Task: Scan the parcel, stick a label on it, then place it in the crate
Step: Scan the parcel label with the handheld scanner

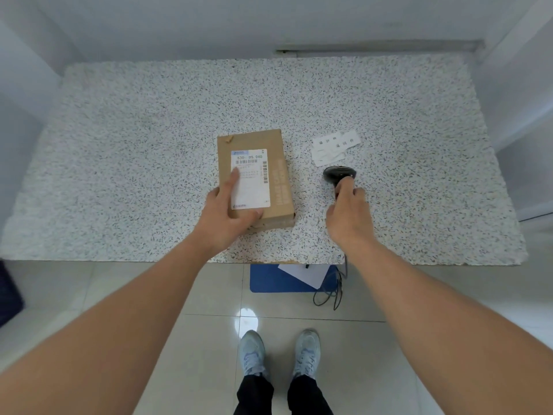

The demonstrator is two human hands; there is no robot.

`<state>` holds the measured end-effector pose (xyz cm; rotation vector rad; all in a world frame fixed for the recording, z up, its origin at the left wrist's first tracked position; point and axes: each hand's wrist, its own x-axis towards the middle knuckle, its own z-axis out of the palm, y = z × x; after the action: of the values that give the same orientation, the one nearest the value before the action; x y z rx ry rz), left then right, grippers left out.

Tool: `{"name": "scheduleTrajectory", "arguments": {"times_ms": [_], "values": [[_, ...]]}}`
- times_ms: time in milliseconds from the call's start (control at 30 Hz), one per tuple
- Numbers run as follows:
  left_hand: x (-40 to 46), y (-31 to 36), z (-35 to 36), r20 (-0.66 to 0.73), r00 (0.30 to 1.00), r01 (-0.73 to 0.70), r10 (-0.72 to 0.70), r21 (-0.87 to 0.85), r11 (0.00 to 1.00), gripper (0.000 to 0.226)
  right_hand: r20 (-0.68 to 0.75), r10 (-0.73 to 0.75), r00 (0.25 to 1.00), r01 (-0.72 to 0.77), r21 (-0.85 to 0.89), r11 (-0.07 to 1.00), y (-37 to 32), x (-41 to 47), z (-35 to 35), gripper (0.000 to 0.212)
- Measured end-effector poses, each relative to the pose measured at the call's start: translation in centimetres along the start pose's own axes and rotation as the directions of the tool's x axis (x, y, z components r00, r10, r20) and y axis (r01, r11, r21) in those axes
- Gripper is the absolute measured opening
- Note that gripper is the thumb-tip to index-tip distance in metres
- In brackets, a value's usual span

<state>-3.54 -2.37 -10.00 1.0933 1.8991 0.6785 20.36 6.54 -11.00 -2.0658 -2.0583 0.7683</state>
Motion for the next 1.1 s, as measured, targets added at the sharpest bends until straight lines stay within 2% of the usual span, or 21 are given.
{"name": "scheduleTrajectory", "arguments": {"times_ms": [100,167,300,533,700,833,1100], "values": [[0.0,0.2,-0.2,0.022,1.000,0.008,-0.006,-0.101,0.995,0.105,-0.022,0.086,0.996,-0.082,0.115,0.990,-0.1,1.0,0.1,0.067],[0.0,0.4,-0.1,0.026,1.000,-0.005,0.010,-0.168,0.986,0.108,-0.018,0.149,0.989,-0.143,0.181,0.973,-0.1,1.4,0.1,0.070],[0.2,1.1,0.5,0.022,0.997,-0.066,0.070,-0.128,0.990,0.109,0.038,0.209,0.977,-0.212,0.213,0.954,-0.1,2.0,0.0,0.061],[0.6,1.5,1.3,0.006,0.992,-0.122,0.123,-0.039,0.992,0.108,0.033,0.241,0.970,-0.239,0.323,0.916,-0.8,1.5,-2.5,0.053],[0.0,2.2,2.5,-0.091,0.985,-0.149,0.146,-0.028,0.988,0.104,0.027,0.194,0.981,-0.187,0.432,0.882,-1.7,0.0,-4.5,0.031],[-0.2,2.7,3.1,-0.125,0.977,-0.176,0.172,-0.020,0.984,0.103,0.088,0.129,0.988,-0.157,0.524,0.837,-2.9,-1.6,-5.8,0.016],[-1.3,2.2,3.4,-0.166,0.956,-0.240,0.244,0.044,0.970,0.106,0.144,0.031,0.989,-0.110,0.579,0.808,-5.6,-5.8,-5.6,0.017]]}}
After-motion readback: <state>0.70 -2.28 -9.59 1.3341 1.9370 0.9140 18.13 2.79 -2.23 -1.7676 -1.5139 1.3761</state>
